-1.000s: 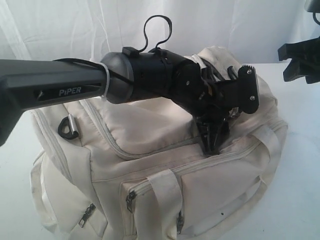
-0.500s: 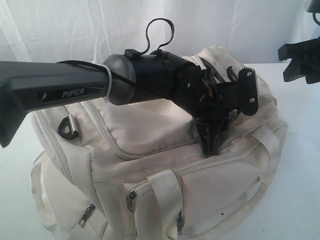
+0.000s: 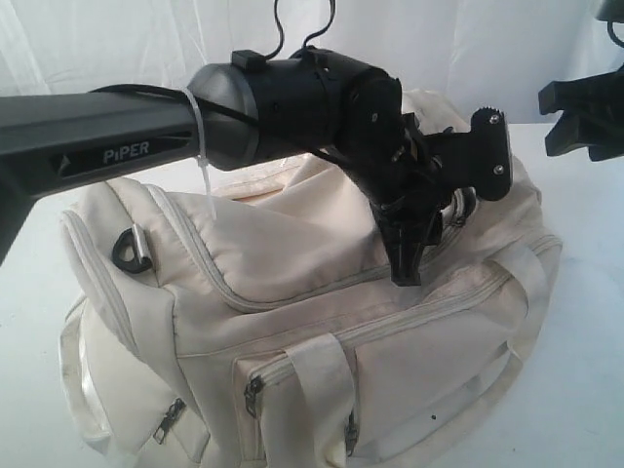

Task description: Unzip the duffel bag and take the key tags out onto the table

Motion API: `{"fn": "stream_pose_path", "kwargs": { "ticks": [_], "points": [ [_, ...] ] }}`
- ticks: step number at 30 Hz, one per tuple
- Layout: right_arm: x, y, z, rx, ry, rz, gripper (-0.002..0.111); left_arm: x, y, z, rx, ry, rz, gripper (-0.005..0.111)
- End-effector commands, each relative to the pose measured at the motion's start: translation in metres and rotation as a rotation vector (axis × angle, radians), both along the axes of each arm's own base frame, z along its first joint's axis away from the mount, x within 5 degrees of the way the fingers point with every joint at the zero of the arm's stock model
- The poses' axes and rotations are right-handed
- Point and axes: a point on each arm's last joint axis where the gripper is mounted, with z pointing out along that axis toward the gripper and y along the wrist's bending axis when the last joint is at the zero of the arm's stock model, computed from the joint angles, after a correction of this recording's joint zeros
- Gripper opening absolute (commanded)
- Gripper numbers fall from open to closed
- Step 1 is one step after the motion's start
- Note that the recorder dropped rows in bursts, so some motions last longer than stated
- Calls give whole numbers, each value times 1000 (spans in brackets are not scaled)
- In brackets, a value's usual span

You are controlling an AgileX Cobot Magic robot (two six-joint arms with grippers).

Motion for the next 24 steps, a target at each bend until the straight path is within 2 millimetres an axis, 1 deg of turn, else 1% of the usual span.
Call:
{"fn": "stream_pose_path", "kwargs": {
  "ticks": [1,3,5,9,12,14,16,17,18,19,20,21,22,23,24],
  "points": [
    [2,7,1,77,-23,52,54,-7,6,18,1,11,1,0],
    [4,9,-1,97,-23,67,62,-8,8,21,2,12,1,0],
    [10,9,-11,92,-2,66,67,-9,9,25,-3,7,0,0],
    [23,11,-27,122,26,41,67,-10,9,25,-7,27,3,0],
    [29,13,-40,139,53,54,67,-10,9,25,1,33,2,0],
    [31,14,-43,143,61,57,67,-11,9,24,4,36,2,0],
    [32,13,-43,140,42,46,67,-10,8,20,11,41,2,0],
    [33,13,-42,139,40,46,67,-9,8,17,14,43,2,2],
    [33,13,-43,141,41,45,67,-9,7,16,12,42,3,10],
    [33,13,-43,141,41,45,67,-8,6,16,4,35,3,22],
    [33,13,-43,141,41,45,67,-7,5,15,0,32,4,39],
    [33,13,-43,141,40,44,67,-7,5,15,-5,27,3,51],
    [33,13,-43,144,39,42,67,-5,3,14,-19,16,4,70],
    [33,13,-42,145,37,43,67,-3,0,11,-35,3,6,78],
    [33,13,-42,144,35,44,67,-2,-1,9,-41,-1,7,78]
  ]
}}
